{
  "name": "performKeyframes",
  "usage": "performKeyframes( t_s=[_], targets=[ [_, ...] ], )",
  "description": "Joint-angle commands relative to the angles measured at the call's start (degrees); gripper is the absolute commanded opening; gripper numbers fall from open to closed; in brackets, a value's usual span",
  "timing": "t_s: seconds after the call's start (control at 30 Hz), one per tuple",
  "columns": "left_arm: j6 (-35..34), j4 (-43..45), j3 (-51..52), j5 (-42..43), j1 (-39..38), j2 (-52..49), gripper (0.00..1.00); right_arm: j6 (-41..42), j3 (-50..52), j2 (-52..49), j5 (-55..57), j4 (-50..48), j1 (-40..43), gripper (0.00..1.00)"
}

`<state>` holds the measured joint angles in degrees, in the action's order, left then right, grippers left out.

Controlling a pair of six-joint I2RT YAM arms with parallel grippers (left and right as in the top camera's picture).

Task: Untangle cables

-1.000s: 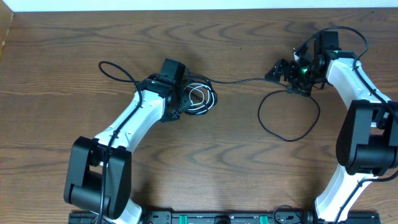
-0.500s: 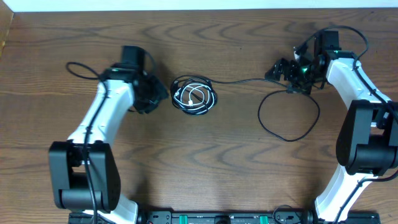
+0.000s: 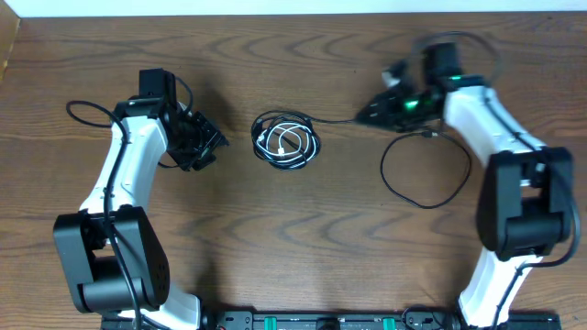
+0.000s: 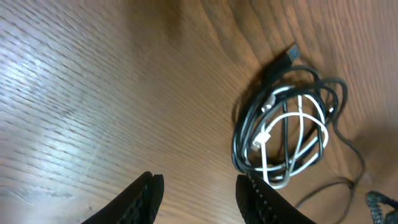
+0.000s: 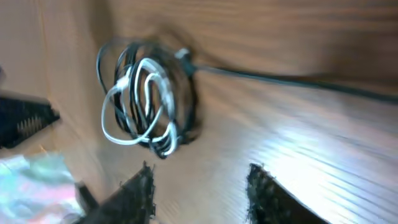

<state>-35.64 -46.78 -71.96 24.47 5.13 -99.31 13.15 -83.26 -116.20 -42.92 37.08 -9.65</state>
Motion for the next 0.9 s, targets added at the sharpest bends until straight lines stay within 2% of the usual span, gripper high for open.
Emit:
performKeyframes(
  t_s=[0.0, 0.1, 0.3, 0.63, 0.7, 0.73, 0.8, 0.87],
  targets=[
    [1.2, 0.1, -0.7, -4.8, -0.1, -1.0, 0.44, -1.4, -0.9, -0.3, 11.2, -1.6, -8.2, 0.49],
    [1.2, -0.1, -0.6, -4.9, -0.1, -1.0, 0.44, -1.0, -0.9, -0.4, 24.6, -3.8, -15.4, 0.53],
    [1.2, -0.7, -0.6, -4.9, -0.1, -1.0, 0.44, 0.8, -0.9, -3.1, 43.3, -9.2, -24.6, 0.56],
    [1.2, -0.7, -0.6, -4.9, -0.1, -1.0, 0.44, 4.2, -0.9, -7.2, 47.5, -12.4, -26.3, 0.54],
    [1.2, -0.7, -0.6, -4.9, -0.1, -1.0, 0.44, 4.2, -0.9, -7.2, 47.5, -12.3, -26.3, 0.46],
    [1.2, -0.7, -0.6, -4.9, -0.1, -1.0, 0.44, 4.2, -0.9, -7.2, 47.5, -12.4, -26.3, 0.39],
    [1.2, -0.7, -0.6, -4.9, -0.1, -1.0, 0.44, 4.2, -0.9, -7.2, 47.3, -12.7, -26.2, 0.03],
    [1.2, -0.7, -0.6, -4.9, 0.0, -1.0, 0.44, 5.6, -1.3, -6.4, 45.1, -12.9, -25.4, 0.01]
  ],
)
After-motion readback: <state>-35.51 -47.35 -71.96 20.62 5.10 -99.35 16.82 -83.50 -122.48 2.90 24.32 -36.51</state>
